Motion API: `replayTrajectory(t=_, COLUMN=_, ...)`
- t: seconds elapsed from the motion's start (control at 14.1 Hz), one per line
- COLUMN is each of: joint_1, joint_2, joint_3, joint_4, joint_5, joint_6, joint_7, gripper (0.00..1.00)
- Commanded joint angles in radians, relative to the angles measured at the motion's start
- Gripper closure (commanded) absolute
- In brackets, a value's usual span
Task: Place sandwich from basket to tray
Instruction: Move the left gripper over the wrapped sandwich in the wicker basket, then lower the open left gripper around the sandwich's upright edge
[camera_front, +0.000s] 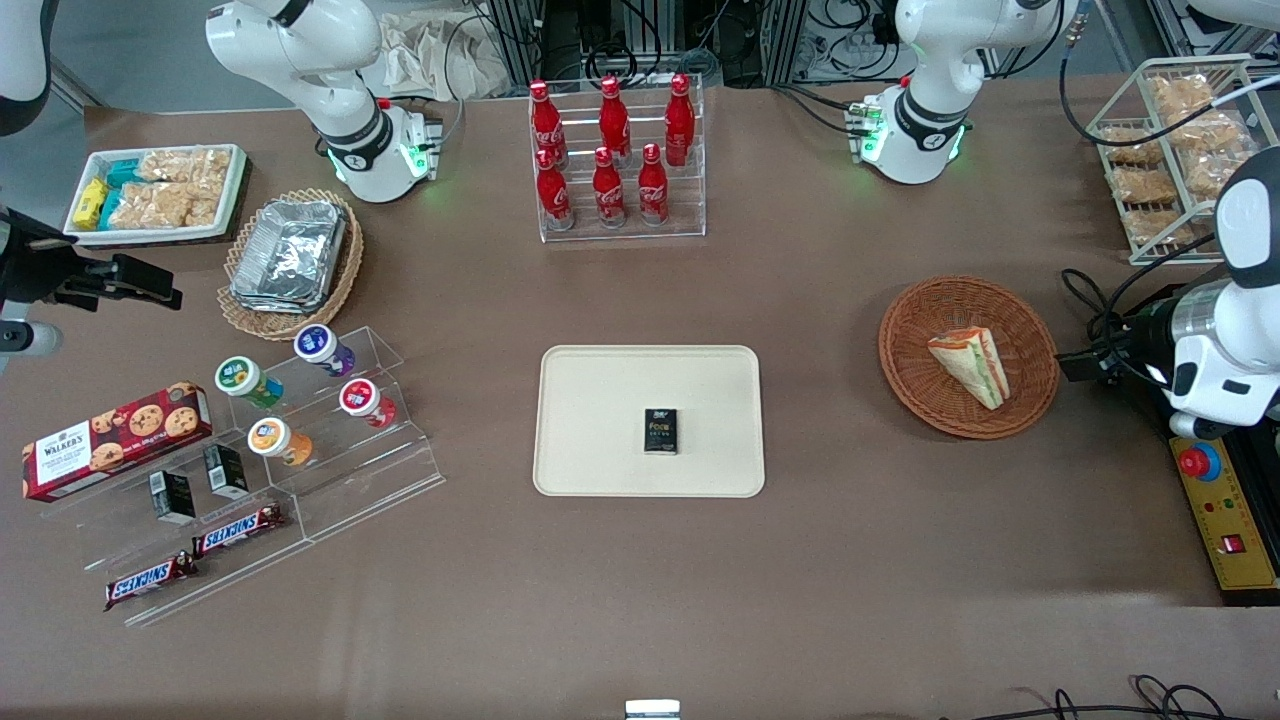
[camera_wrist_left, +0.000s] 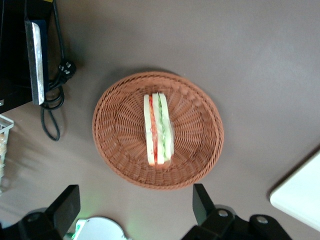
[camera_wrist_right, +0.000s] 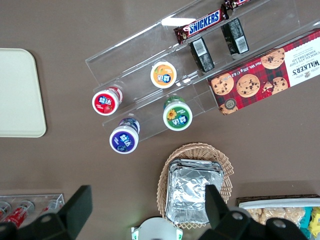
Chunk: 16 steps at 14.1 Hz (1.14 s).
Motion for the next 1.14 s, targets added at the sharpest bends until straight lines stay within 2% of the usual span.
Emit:
replayTrajectory(t=0.0, joint_1=0.008, joint_2=-0.159, joint_3=-0.003, joint_4=-0.277, joint_5=0.003, joint_6=0.194, joint_7=-0.042, gripper=0.01)
replayTrajectory(t=0.57, joint_1=-0.005, joint_2=-0.244, joint_3=-0.011, joint_4=-0.543, joint_5=0.003, joint_6=0.443, joint_7=-0.174, gripper=0.01)
replayTrajectory(t=1.06, joint_1=-0.022, joint_2=-0.234, joint_3=-0.025, joint_4=-0.613, joint_5=0.003, joint_6=0.551, joint_7=-0.248, gripper=0.01)
